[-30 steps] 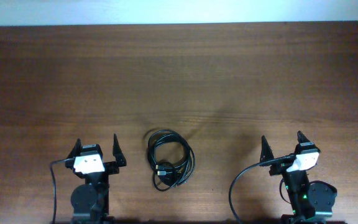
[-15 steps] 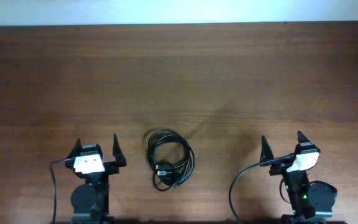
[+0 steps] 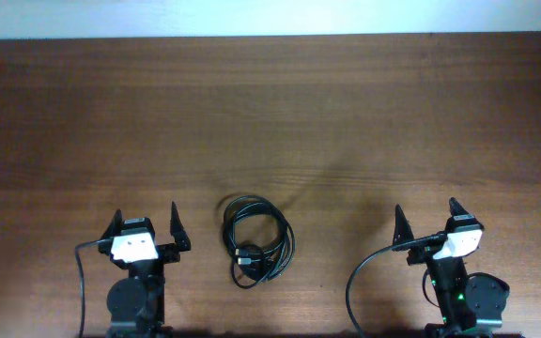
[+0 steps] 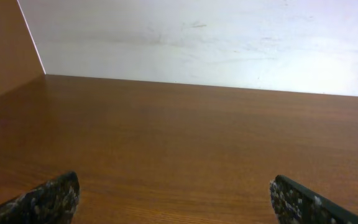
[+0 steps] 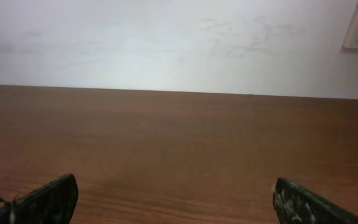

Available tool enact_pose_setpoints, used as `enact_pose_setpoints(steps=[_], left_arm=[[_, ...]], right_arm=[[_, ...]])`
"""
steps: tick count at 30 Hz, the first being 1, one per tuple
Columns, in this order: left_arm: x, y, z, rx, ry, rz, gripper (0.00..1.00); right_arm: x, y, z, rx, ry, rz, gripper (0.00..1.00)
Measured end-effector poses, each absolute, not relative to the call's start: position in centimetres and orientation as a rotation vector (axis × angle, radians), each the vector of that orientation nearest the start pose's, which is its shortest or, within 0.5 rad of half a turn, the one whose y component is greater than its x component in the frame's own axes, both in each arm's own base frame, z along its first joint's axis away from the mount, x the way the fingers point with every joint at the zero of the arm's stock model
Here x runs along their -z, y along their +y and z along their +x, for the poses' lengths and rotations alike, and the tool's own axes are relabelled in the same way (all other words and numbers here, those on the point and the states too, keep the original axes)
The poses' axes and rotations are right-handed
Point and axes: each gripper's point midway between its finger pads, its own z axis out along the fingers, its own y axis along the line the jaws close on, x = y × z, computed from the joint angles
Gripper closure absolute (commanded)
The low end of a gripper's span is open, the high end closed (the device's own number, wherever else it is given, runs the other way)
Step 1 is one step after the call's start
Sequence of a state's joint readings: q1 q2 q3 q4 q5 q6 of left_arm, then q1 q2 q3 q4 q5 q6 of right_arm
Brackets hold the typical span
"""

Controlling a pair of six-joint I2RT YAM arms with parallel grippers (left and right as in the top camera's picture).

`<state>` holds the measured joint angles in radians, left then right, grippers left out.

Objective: Untangle cables

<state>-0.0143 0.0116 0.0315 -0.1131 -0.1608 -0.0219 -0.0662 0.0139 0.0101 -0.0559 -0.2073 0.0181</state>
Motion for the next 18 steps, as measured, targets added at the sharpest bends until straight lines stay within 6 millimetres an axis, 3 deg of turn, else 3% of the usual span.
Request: enact_pose_setpoints(steps=[18], left_arm=[[-15.5, 1.1, 24.2, -0.046, 1.693, -0.070, 0.01]], right_arm=[[-16.2, 1.9, 24.5, -0.132, 1.628, -0.091, 0.01]])
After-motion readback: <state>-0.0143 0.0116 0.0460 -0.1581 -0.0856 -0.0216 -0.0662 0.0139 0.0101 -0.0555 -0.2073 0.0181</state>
